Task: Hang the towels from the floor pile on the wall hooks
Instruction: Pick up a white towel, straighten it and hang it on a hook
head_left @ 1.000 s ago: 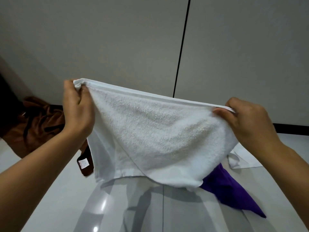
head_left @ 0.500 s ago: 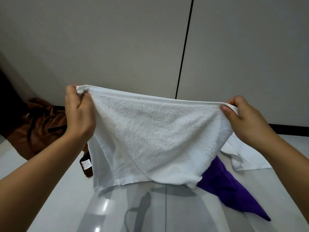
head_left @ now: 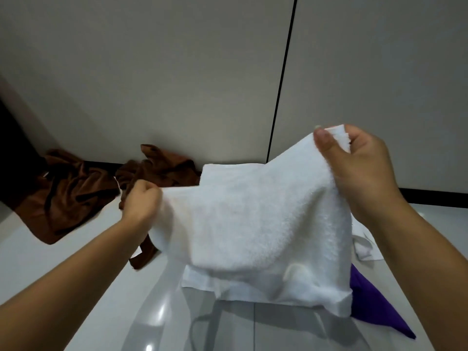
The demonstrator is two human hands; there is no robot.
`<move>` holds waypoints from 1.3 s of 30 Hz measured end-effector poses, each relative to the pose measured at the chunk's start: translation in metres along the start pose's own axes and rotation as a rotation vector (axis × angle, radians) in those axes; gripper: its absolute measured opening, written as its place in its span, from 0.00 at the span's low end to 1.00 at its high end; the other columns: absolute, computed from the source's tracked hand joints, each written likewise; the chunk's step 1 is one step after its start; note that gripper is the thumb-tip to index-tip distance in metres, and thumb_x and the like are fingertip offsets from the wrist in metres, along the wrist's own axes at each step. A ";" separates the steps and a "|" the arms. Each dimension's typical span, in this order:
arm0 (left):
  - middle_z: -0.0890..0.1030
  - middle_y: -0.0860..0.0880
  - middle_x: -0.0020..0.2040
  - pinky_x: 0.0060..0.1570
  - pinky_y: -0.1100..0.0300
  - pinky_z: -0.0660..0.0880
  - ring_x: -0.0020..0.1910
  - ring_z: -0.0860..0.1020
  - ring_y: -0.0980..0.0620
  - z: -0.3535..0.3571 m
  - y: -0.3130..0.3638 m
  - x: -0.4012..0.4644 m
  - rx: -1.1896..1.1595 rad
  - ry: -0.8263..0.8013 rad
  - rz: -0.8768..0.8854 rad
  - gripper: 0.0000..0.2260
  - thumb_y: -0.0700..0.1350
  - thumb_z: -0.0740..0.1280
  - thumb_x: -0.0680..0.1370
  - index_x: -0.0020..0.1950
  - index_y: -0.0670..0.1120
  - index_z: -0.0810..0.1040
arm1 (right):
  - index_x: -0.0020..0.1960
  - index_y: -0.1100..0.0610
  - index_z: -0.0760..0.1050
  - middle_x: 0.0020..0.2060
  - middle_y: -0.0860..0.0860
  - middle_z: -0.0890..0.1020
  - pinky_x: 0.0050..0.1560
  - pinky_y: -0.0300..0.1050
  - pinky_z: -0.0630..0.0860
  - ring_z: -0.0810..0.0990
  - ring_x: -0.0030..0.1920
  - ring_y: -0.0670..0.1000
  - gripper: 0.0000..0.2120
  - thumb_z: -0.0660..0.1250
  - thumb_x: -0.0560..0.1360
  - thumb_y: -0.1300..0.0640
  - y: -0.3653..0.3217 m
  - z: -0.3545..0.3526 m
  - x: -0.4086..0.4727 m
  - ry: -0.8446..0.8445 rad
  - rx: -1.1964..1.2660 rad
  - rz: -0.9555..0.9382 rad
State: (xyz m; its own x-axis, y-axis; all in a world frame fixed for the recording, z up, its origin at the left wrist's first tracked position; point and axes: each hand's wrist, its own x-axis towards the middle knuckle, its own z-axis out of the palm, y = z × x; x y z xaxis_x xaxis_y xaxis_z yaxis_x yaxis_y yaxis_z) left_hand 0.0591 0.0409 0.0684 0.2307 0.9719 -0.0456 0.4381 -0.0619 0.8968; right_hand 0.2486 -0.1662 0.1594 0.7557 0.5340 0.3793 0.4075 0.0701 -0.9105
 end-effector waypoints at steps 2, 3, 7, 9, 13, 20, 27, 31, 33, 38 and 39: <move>0.73 0.43 0.39 0.42 0.56 0.67 0.43 0.71 0.47 0.012 0.018 -0.014 -0.039 -0.181 0.087 0.06 0.42 0.63 0.75 0.41 0.40 0.73 | 0.37 0.54 0.75 0.28 0.43 0.76 0.31 0.31 0.70 0.73 0.30 0.41 0.10 0.66 0.75 0.52 -0.011 0.007 -0.005 -0.089 -0.019 -0.054; 0.75 0.43 0.42 0.42 0.60 0.68 0.43 0.72 0.49 0.017 0.031 -0.024 -0.076 -0.265 0.148 0.06 0.41 0.64 0.77 0.43 0.40 0.76 | 0.37 0.56 0.75 0.28 0.44 0.75 0.30 0.31 0.69 0.72 0.29 0.41 0.11 0.66 0.75 0.52 -0.014 0.010 -0.007 -0.132 -0.020 -0.066; 0.80 0.49 0.47 0.48 0.71 0.70 0.47 0.76 0.58 0.033 0.086 -0.077 -0.312 -0.669 0.372 0.05 0.43 0.64 0.77 0.45 0.44 0.79 | 0.40 0.63 0.75 0.33 0.54 0.75 0.32 0.36 0.69 0.72 0.33 0.47 0.16 0.63 0.75 0.49 -0.022 0.018 -0.012 -0.256 -0.009 -0.068; 0.77 0.48 0.41 0.49 0.61 0.70 0.45 0.75 0.53 0.040 0.097 -0.092 -0.441 -0.767 0.370 0.06 0.47 0.64 0.73 0.40 0.45 0.76 | 0.40 0.61 0.76 0.33 0.55 0.76 0.33 0.38 0.70 0.73 0.33 0.49 0.17 0.63 0.71 0.46 -0.024 0.019 -0.013 -0.296 0.003 -0.064; 0.73 0.47 0.36 0.40 0.61 0.69 0.38 0.71 0.53 0.041 0.104 -0.102 -0.416 -0.686 0.432 0.09 0.49 0.65 0.72 0.37 0.45 0.72 | 0.40 0.59 0.76 0.31 0.51 0.78 0.32 0.37 0.72 0.75 0.32 0.46 0.18 0.62 0.68 0.43 -0.026 0.014 -0.015 -0.337 -0.005 -0.086; 0.74 0.51 0.35 0.38 0.60 0.71 0.35 0.72 0.55 0.033 0.111 -0.105 -0.307 -0.474 0.579 0.09 0.48 0.65 0.77 0.40 0.45 0.73 | 0.45 0.53 0.77 0.39 0.51 0.83 0.42 0.47 0.80 0.83 0.39 0.51 0.15 0.65 0.66 0.43 -0.008 0.016 -0.021 -0.288 0.051 0.009; 0.71 0.51 0.35 0.37 0.62 0.70 0.36 0.70 0.56 0.016 0.132 -0.097 -0.436 -0.220 0.623 0.09 0.44 0.62 0.80 0.39 0.48 0.70 | 0.42 0.50 0.77 0.35 0.40 0.83 0.37 0.32 0.77 0.81 0.37 0.39 0.04 0.71 0.69 0.52 0.023 0.020 -0.037 -0.432 -0.017 0.134; 0.71 0.56 0.33 0.35 0.68 0.69 0.32 0.69 0.61 0.003 0.144 -0.093 -0.487 -0.093 0.696 0.11 0.43 0.62 0.80 0.37 0.49 0.69 | 0.45 0.53 0.78 0.42 0.48 0.84 0.51 0.44 0.79 0.82 0.46 0.47 0.03 0.68 0.74 0.54 0.054 0.024 -0.043 -0.516 -0.129 0.239; 0.72 0.57 0.34 0.35 0.68 0.71 0.32 0.71 0.64 -0.007 0.147 -0.086 -0.502 -0.008 0.697 0.11 0.44 0.62 0.80 0.38 0.50 0.70 | 0.47 0.59 0.79 0.44 0.54 0.84 0.53 0.50 0.76 0.82 0.47 0.52 0.09 0.66 0.75 0.52 0.067 0.020 -0.042 -0.485 -0.208 0.261; 0.70 0.56 0.34 0.36 0.68 0.69 0.31 0.68 0.64 -0.031 0.134 -0.052 -0.507 0.223 0.591 0.12 0.46 0.61 0.80 0.36 0.51 0.67 | 0.43 0.66 0.76 0.33 0.54 0.76 0.33 0.34 0.66 0.71 0.33 0.48 0.12 0.65 0.77 0.56 0.077 -0.003 -0.030 -0.333 -0.323 0.215; 0.69 0.56 0.35 0.36 0.68 0.69 0.31 0.68 0.64 -0.035 0.129 -0.044 -0.493 0.260 0.545 0.12 0.47 0.61 0.79 0.36 0.51 0.67 | 0.44 0.64 0.77 0.33 0.52 0.76 0.32 0.33 0.65 0.71 0.34 0.47 0.10 0.64 0.77 0.56 0.078 -0.010 -0.028 -0.328 -0.354 0.207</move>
State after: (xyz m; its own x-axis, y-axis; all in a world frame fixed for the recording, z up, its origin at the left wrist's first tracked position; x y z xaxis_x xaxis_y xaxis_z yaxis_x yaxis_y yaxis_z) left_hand 0.0750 -0.0017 0.2017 0.0646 0.8588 0.5082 -0.1293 -0.4978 0.8576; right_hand 0.2646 -0.1843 0.0792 0.6617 0.7461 0.0741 0.4579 -0.3239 -0.8279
